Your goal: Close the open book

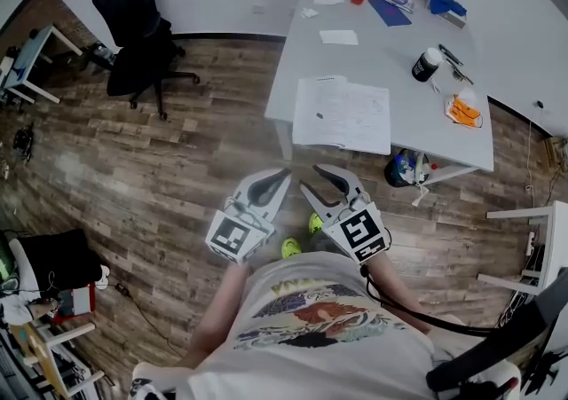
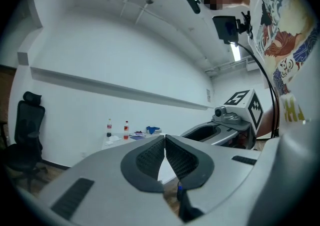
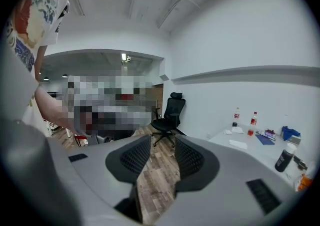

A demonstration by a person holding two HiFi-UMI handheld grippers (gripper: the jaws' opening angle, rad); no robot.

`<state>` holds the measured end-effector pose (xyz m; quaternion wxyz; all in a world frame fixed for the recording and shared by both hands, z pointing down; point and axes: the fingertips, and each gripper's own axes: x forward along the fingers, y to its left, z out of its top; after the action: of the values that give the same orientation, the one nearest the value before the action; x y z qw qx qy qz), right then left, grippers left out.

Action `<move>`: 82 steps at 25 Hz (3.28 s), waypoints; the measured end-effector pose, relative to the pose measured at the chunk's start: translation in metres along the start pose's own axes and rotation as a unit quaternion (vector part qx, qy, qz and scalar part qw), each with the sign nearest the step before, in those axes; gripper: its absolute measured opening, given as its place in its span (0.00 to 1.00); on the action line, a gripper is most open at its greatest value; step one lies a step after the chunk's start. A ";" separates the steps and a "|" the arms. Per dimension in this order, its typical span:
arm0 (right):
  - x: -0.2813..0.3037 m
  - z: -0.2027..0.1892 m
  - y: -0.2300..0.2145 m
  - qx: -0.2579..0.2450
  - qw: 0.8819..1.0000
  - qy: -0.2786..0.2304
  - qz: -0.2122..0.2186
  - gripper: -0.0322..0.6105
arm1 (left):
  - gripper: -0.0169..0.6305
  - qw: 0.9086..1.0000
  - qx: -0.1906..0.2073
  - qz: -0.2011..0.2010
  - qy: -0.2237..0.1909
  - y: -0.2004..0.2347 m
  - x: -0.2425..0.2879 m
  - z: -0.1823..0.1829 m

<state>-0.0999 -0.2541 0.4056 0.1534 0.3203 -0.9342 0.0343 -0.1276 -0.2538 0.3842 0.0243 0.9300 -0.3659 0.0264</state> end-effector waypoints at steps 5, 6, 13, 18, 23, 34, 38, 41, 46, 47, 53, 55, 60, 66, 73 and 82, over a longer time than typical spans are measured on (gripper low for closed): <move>0.012 -0.006 -0.027 -0.013 1.000 0.010 0.023 0.27 | 0.05 1.000 0.007 0.005 0.024 0.009 0.033 -0.009; 0.014 -0.009 -0.033 -0.013 0.999 0.013 0.026 0.27 | 0.05 1.000 0.008 0.007 0.029 0.011 0.040 -0.012; 0.030 -0.050 -0.083 0.013 0.998 0.048 0.031 0.27 | 0.05 0.997 -0.015 0.046 0.061 0.025 0.072 -0.044; 0.041 -0.085 -0.111 -0.002 0.996 0.086 0.025 0.27 | 0.05 0.995 -0.022 0.063 0.076 0.034 0.086 -0.066; 0.054 -0.109 -0.120 0.030 0.994 0.098 0.028 0.27 | 0.05 0.994 -0.019 0.062 0.083 0.049 0.099 -0.090; 0.111 -0.167 -0.144 0.012 0.992 0.127 -0.020 0.27 | 0.05 0.997 -0.017 0.028 0.074 0.093 0.137 -0.145; 0.134 -0.200 -0.150 -0.019 0.987 0.157 -0.039 0.27 | 0.05 0.996 -0.036 0.023 0.073 0.109 0.143 -0.175; 0.150 -0.222 -0.152 -0.041 0.982 0.176 -0.050 0.30 | 0.05 0.995 -0.059 0.032 0.072 0.123 0.141 -0.198; 0.175 -0.253 -0.155 -0.104 0.969 0.213 -0.073 0.35 | 0.05 0.994 -0.076 0.024 0.078 0.135 0.138 -0.233; 0.178 -0.257 -0.155 -0.107 0.967 0.217 -0.075 0.35 | 0.05 0.993 -0.080 0.022 0.079 0.135 0.137 -0.238; 0.198 -0.282 -0.158 -0.112 0.958 0.249 -0.088 0.36 | 0.05 0.992 -0.097 0.010 0.081 0.142 0.133 -0.257; 0.203 -0.289 -0.158 -0.113 0.956 0.256 -0.094 0.36 | 0.05 0.991 -0.102 0.009 0.084 0.145 0.132 -0.263; 0.215 -0.304 -0.160 -0.152 0.943 0.279 -0.100 0.37 | 0.05 0.990 -0.111 0.009 0.086 0.151 0.130 -0.272; 0.225 -0.314 -0.163 -0.173 0.930 0.302 -0.120 0.37 | 0.05 0.988 -0.121 0.008 0.090 0.153 0.127 -0.282; 0.228 -0.321 -0.168 -0.243 0.902 0.322 -0.151 0.37 | 0.05 0.987 -0.133 0.007 0.092 0.157 0.126 -0.287; 0.225 -0.307 -0.168 -0.190 0.925 0.289 -0.156 0.32 | 0.05 0.987 -0.134 0.005 0.086 0.159 0.126 -0.281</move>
<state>-0.0841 -0.4698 0.7606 0.4784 0.4029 -0.7764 -0.0770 -0.1526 -0.4379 0.6767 0.1802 0.9108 -0.3671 0.0569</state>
